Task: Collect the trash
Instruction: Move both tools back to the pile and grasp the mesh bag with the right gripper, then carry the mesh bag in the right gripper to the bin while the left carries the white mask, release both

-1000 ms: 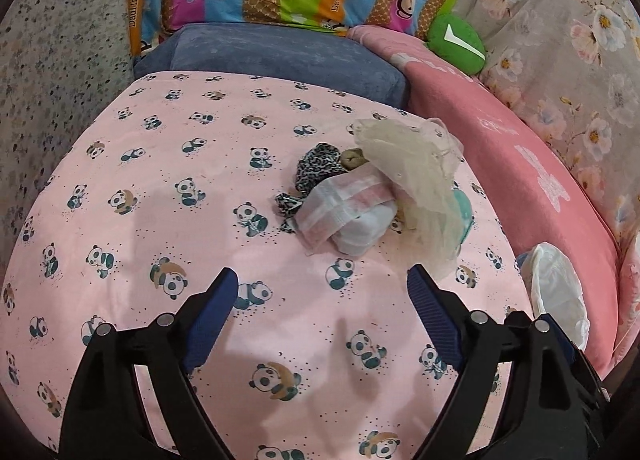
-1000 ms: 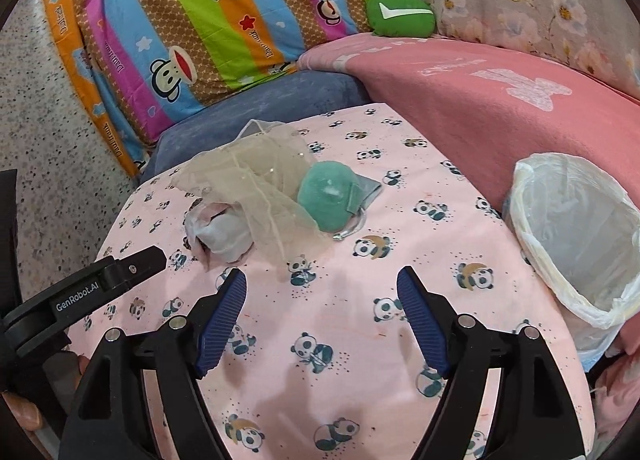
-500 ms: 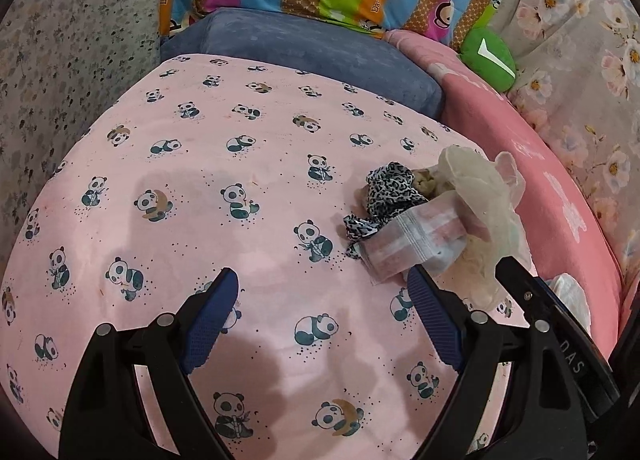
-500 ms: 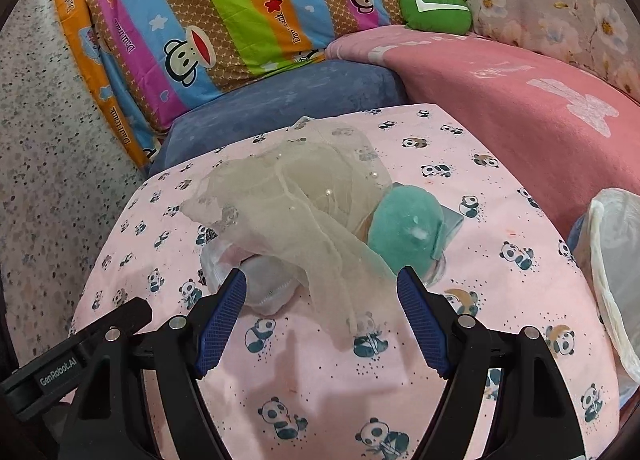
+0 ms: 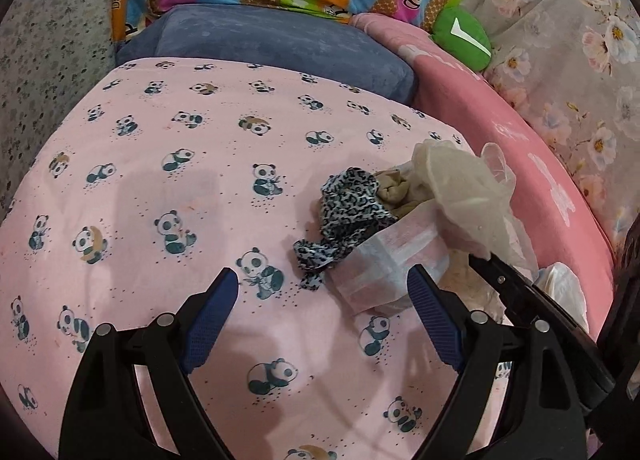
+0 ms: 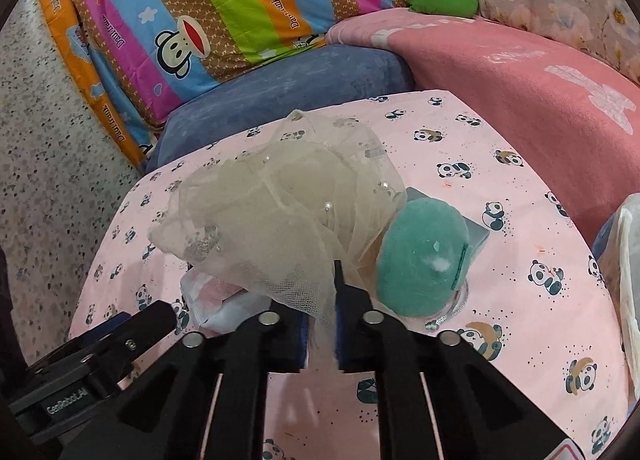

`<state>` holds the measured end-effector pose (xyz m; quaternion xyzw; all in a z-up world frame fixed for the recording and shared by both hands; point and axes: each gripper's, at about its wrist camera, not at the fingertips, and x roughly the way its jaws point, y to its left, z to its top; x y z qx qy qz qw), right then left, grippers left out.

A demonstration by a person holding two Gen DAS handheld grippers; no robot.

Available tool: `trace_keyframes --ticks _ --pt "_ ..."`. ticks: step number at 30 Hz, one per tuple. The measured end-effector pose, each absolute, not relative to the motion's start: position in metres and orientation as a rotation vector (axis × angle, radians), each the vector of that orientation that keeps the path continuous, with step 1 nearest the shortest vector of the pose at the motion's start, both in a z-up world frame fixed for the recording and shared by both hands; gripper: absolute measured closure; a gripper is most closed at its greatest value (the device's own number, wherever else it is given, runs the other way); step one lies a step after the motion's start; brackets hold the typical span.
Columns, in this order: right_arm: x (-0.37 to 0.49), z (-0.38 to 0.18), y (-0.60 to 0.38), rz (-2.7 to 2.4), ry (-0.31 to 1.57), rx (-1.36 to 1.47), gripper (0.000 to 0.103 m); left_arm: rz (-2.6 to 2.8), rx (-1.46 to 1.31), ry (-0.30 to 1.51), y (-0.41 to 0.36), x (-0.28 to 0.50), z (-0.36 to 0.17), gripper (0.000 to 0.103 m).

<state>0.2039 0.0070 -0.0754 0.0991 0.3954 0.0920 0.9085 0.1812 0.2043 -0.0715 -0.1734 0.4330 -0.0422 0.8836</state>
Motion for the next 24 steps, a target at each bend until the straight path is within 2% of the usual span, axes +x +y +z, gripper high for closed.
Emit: trace_keyframes --ticks 5,7,10,12,13,14,15,17,24 --pt "0.194 -0.055 -0.005 0.201 0.762 0.234 0.1 -0.173 -0.398 0.913 0.187 0.201 -0.073 0.022" --pt "0.191 -0.047 -0.009 0.202 0.741 0.242 0.1 -0.189 -0.401 0.929 0.18 0.208 -0.076 0.03" --pt "0.186 -0.034 -0.017 0.205 0.712 0.258 0.1 -0.214 -0.401 0.933 0.173 0.21 -0.078 0.047" --pt "0.183 -0.026 -0.021 0.207 0.691 0.268 0.1 -0.23 -0.385 0.927 0.167 0.208 -0.075 0.066" --pt "0.181 -0.021 -0.023 0.206 0.68 0.272 0.1 -0.238 -0.375 0.925 0.165 0.207 -0.074 0.07" --pt "0.178 -0.016 -0.026 0.206 0.669 0.279 0.1 -0.239 -0.364 0.922 0.162 0.205 -0.071 0.081" --pt "0.177 -0.012 -0.027 0.208 0.66 0.286 0.1 -0.241 -0.354 0.919 0.16 0.203 -0.069 0.088" --pt "0.171 -0.003 -0.031 0.212 0.637 0.298 0.1 -0.244 -0.342 0.907 0.156 0.197 -0.062 0.092" --pt "0.146 0.033 -0.045 0.222 0.548 0.314 0.1 -0.285 -0.329 0.841 0.144 0.174 -0.024 0.093"
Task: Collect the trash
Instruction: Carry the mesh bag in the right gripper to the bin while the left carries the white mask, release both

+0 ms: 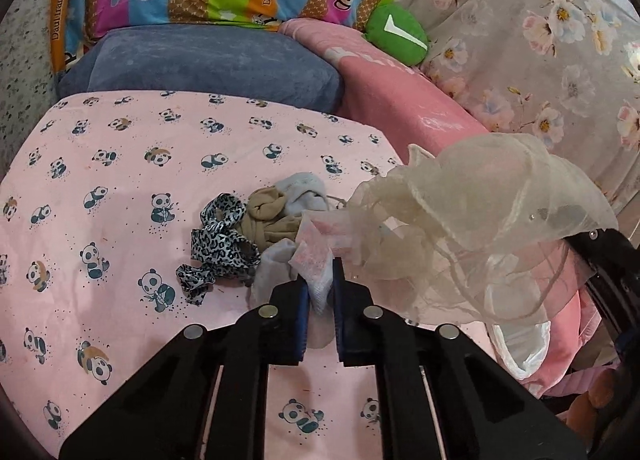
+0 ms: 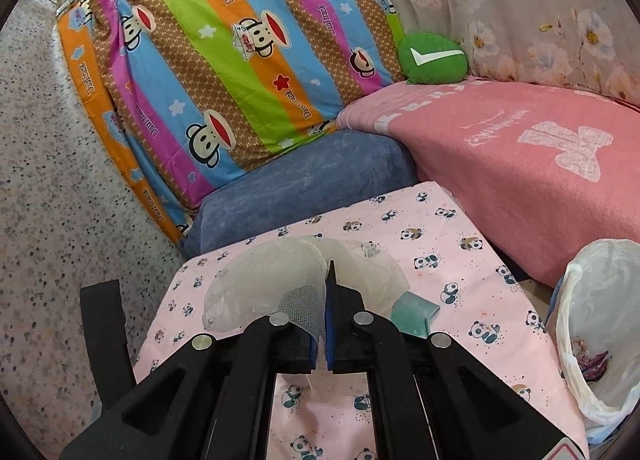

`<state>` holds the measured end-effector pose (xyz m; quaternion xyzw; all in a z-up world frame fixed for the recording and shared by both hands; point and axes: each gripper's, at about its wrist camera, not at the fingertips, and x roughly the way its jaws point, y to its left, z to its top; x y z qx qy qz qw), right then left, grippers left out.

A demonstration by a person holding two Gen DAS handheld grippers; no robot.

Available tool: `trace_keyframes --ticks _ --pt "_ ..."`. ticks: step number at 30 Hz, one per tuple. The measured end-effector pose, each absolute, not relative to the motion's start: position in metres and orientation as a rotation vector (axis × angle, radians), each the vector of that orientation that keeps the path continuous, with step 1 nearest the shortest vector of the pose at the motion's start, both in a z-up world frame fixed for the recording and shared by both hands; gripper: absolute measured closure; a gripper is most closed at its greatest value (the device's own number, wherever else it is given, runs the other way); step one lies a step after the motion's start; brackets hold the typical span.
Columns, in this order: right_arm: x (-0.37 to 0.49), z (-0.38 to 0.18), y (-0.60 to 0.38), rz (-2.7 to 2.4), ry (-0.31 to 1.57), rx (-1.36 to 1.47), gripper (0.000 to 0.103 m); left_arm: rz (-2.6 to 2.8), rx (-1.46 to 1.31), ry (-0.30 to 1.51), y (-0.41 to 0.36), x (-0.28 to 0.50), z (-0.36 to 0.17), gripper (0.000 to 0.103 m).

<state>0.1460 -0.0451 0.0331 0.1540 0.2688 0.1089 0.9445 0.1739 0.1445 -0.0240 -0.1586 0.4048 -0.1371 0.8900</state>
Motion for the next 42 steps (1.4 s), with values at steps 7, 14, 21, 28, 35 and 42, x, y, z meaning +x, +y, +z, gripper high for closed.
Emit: trace_keyframes --ticks 7,14,21,28,35,42 --pt "0.116 0.07 -0.075 0.195 0.452 0.341 0.1 -0.346 -0.296 0.782 0.115 0.151 0.017 0.093" --pt "0.084 0.087 -0.125 0.122 0.392 0.376 0.1 -0.448 -0.262 0.759 0.068 0.131 0.045 0.093" --pt "0.053 0.085 -0.184 0.029 0.367 0.413 0.1 -0.549 -0.194 0.762 0.004 0.114 0.056 0.093" --pt "0.032 0.069 -0.243 -0.064 0.376 0.452 0.1 -0.644 -0.141 0.794 -0.059 0.103 0.054 0.093" --pt "0.024 0.05 -0.289 -0.139 0.398 0.481 0.1 -0.708 -0.079 0.808 -0.112 0.096 0.051 0.093" --pt "0.028 0.029 -0.317 -0.18 0.442 0.493 0.1 -0.757 -0.04 0.821 -0.151 0.097 0.045 0.093"
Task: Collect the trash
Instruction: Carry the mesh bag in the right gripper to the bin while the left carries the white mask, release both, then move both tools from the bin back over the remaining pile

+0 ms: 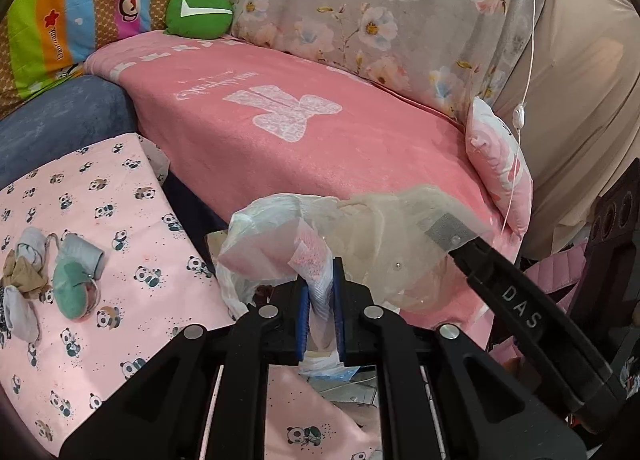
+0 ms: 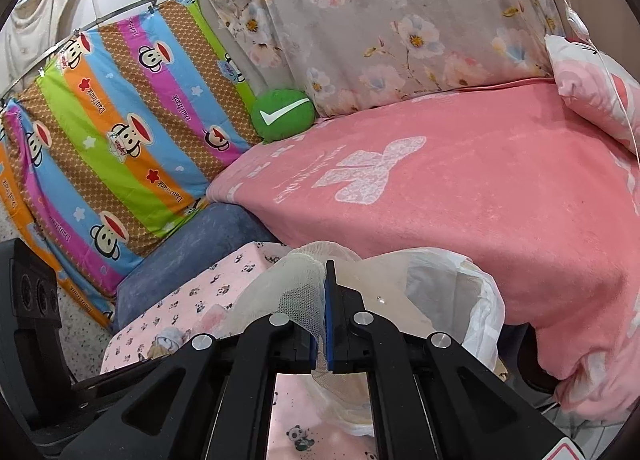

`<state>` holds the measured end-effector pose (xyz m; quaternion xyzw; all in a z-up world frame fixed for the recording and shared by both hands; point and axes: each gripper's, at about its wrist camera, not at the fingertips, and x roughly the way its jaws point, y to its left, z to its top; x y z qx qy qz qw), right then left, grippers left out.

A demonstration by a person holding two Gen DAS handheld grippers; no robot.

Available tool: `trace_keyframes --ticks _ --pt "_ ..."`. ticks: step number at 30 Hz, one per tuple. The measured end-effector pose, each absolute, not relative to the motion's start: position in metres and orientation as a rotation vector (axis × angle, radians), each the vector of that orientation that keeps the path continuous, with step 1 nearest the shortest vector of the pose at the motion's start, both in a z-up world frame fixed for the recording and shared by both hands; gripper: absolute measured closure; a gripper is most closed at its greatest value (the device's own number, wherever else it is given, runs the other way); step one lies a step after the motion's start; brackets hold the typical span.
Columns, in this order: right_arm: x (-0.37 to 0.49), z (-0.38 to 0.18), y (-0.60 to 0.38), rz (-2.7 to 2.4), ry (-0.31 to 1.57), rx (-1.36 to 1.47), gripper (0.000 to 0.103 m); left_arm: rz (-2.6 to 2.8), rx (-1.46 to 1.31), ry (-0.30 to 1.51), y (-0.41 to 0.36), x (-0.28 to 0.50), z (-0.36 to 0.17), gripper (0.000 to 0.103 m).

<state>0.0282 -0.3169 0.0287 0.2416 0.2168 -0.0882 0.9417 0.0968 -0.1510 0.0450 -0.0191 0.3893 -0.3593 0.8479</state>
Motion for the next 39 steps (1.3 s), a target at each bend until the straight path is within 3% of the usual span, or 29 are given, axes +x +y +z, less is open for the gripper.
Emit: trace_keyframes --ticks 4,5,8,9,11,13,39 --pt "0.034 0.022 -0.325 -0.194 0.459 0.494 0.095 -0.76 -0.053 0.826 -0.164 0.103 0.041 0.091" --pt "0.036 0.021 -0.326 -0.201 0.462 0.492 0.092 -0.749 -0.055 0.823 -0.164 0.105 0.041 0.085" --pt "0.04 0.017 -0.327 -0.214 0.476 0.493 0.086 -0.685 -0.066 0.8 -0.157 0.108 0.041 0.051" --pt "0.041 0.016 -0.328 -0.218 0.479 0.498 0.078 -0.663 -0.071 0.795 -0.154 0.109 0.041 0.044" --pt "0.042 0.013 -0.328 -0.229 0.478 0.505 0.063 -0.645 -0.086 0.801 -0.147 0.113 0.039 0.04" --pt "0.042 0.011 -0.326 -0.237 0.474 0.5 0.053 -0.631 -0.104 0.812 -0.138 0.117 0.037 0.039" --pt "0.057 0.024 -0.239 -0.126 0.528 0.376 0.046 -0.424 -0.171 0.789 -0.028 0.112 0.03 0.031"
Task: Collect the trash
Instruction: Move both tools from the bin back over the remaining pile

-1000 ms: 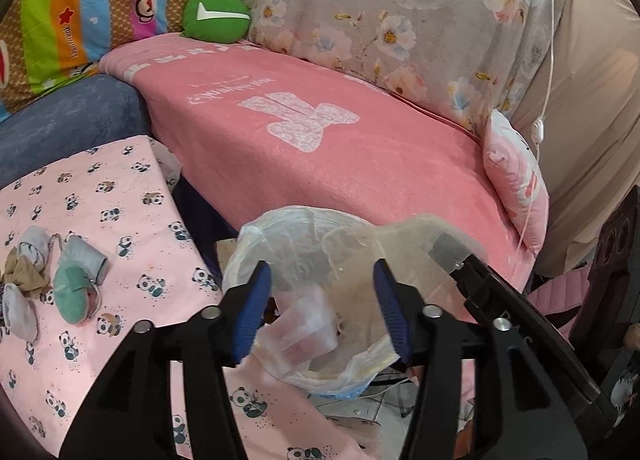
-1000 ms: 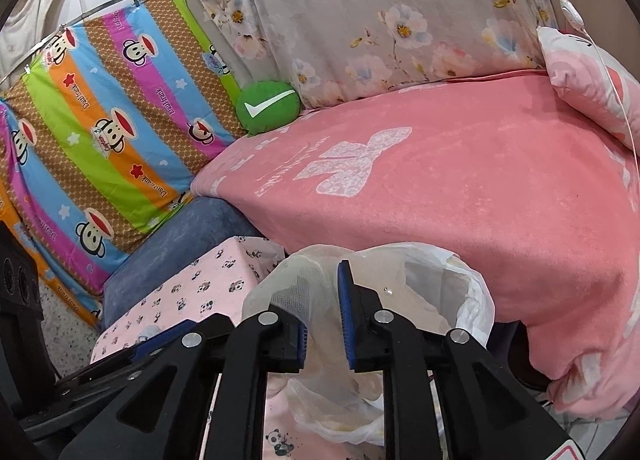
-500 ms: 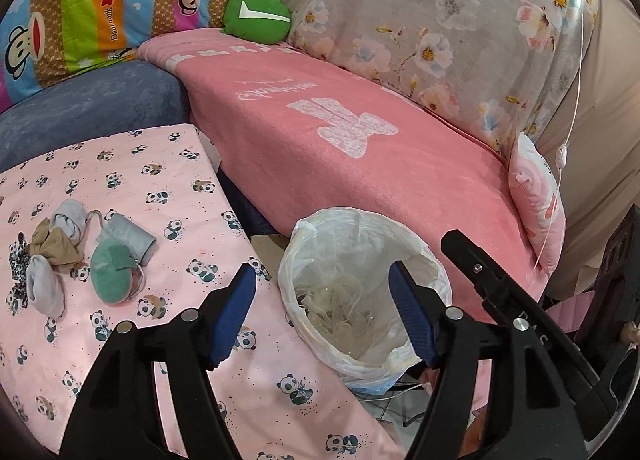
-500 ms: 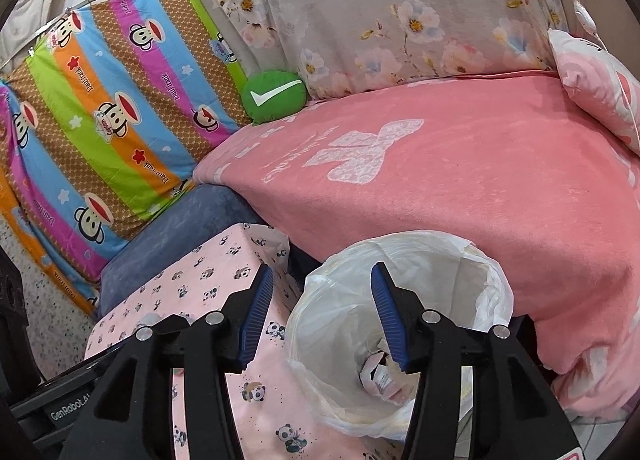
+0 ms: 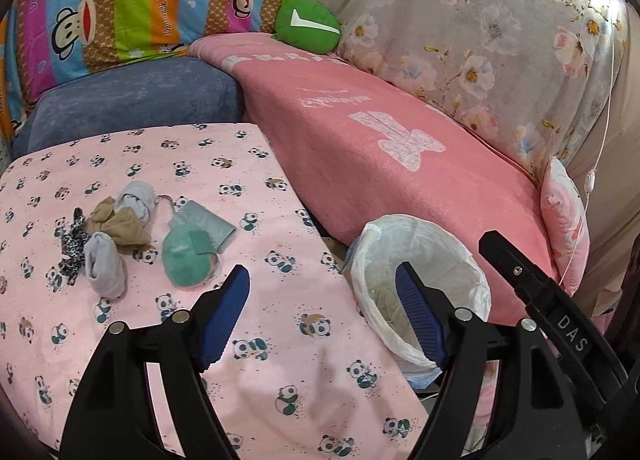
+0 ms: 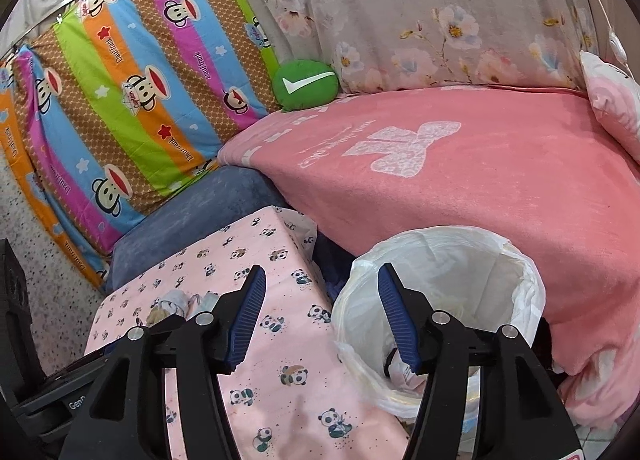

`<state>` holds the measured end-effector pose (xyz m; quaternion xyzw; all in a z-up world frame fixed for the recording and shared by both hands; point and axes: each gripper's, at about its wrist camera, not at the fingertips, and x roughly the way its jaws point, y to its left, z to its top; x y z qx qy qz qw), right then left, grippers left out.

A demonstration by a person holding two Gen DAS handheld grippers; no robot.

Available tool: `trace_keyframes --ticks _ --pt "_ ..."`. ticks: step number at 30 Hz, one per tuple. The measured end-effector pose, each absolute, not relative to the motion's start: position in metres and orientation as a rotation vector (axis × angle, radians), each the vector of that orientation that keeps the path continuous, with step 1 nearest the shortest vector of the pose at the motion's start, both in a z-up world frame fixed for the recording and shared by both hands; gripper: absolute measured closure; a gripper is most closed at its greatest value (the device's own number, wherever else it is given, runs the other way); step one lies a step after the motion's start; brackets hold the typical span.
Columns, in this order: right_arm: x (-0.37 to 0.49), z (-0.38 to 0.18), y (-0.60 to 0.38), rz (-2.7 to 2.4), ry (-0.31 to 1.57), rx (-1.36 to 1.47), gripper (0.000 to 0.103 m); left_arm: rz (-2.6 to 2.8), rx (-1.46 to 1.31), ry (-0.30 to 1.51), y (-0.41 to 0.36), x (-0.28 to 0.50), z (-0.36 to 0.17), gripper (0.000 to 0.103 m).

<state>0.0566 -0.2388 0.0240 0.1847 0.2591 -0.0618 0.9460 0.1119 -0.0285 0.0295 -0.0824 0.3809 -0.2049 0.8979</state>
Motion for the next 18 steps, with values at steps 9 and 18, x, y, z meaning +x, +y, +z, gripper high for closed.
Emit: trace_keyframes --ticks 9,18 --pt "0.064 0.022 -0.191 -0.058 0.562 0.323 0.043 -0.336 -0.192 0.79 0.014 0.114 0.024 0.031" --pt "0.07 0.009 -0.151 -0.013 0.614 0.282 0.039 -0.258 -0.226 0.799 0.057 0.117 0.009 0.024"
